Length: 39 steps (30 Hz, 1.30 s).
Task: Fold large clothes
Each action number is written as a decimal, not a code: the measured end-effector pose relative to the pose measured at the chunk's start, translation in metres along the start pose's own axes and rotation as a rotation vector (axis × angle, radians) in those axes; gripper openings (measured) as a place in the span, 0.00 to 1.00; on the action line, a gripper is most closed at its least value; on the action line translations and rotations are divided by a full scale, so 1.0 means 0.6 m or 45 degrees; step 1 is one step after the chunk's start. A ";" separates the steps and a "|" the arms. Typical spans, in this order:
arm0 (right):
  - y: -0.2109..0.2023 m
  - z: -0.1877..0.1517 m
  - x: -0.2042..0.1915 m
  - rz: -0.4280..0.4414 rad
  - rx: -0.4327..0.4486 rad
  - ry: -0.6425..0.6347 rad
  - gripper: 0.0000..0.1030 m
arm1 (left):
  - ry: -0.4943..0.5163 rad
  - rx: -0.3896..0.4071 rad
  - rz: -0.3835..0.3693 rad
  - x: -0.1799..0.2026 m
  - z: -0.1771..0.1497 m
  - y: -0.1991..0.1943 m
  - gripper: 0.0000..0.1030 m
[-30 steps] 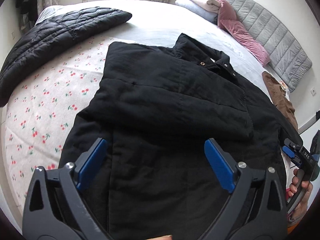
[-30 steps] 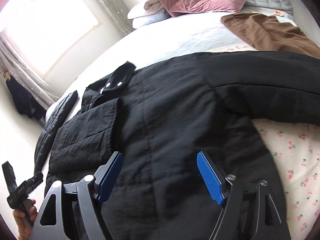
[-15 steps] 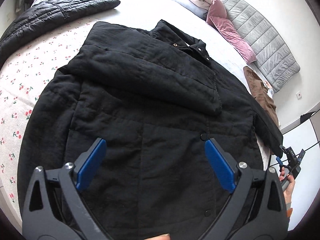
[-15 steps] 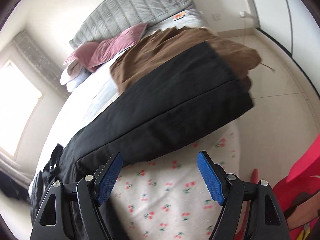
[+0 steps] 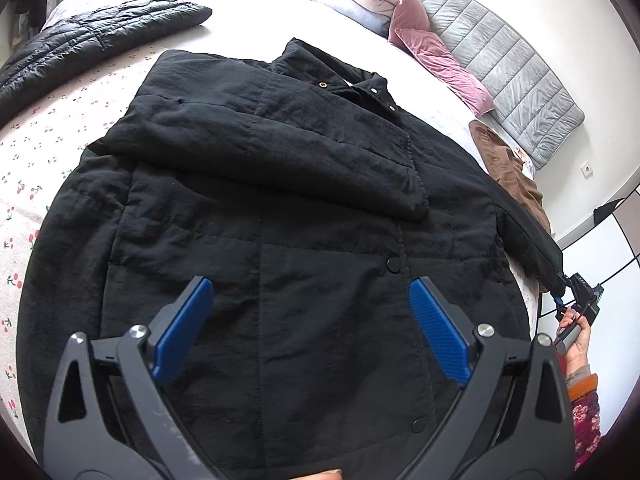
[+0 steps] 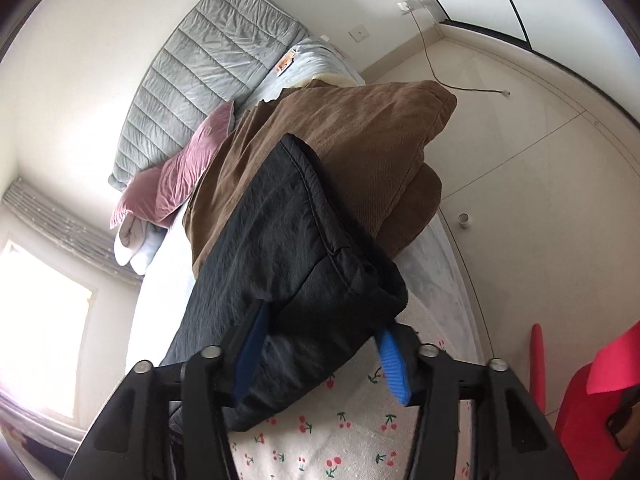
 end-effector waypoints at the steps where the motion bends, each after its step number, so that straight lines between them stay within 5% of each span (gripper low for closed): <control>1: -0.006 0.003 -0.010 0.021 0.015 -0.021 0.17 | 0.002 0.005 -0.002 0.001 0.001 -0.002 0.96; 8: -0.077 0.026 -0.138 0.085 0.163 -0.329 0.08 | -0.011 0.034 -0.043 0.001 0.003 -0.016 0.96; 15: -0.132 -0.002 -0.365 0.283 0.197 -0.606 0.08 | -0.024 0.060 -0.092 0.000 0.006 -0.030 0.96; 21: -0.151 -0.113 -0.591 0.512 0.121 -0.871 0.08 | -0.055 0.086 -0.131 -0.011 0.013 -0.042 0.96; 27: -0.118 -0.296 -0.750 0.721 -0.084 -1.062 0.08 | -0.124 0.092 -0.162 -0.032 0.022 -0.047 0.96; 30: -0.073 -0.407 -0.780 0.764 -0.263 -1.139 0.15 | -0.131 0.100 -0.162 -0.037 0.024 -0.051 0.96; 33: -0.017 -0.503 -0.768 0.854 -0.574 -1.119 0.38 | -0.135 0.110 -0.161 -0.042 0.027 -0.054 0.96; 35: 0.002 -0.537 -0.747 0.923 -0.707 -1.063 0.43 | -0.133 0.119 -0.156 -0.045 0.028 -0.058 0.96; 39: 0.014 -0.521 -0.681 0.854 -0.682 -1.009 0.49 | -0.115 0.115 -0.144 -0.042 0.029 -0.062 0.96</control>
Point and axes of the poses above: each gripper's, at about its wrist camera, not at the fingertips, and y roughly the way its jaws point, x to its right, z to its top, the point moved 2 cm from there along y, roughly the way its jaws point, and after that the axes turned 7 degrees about -y, right-handed, at the moved point
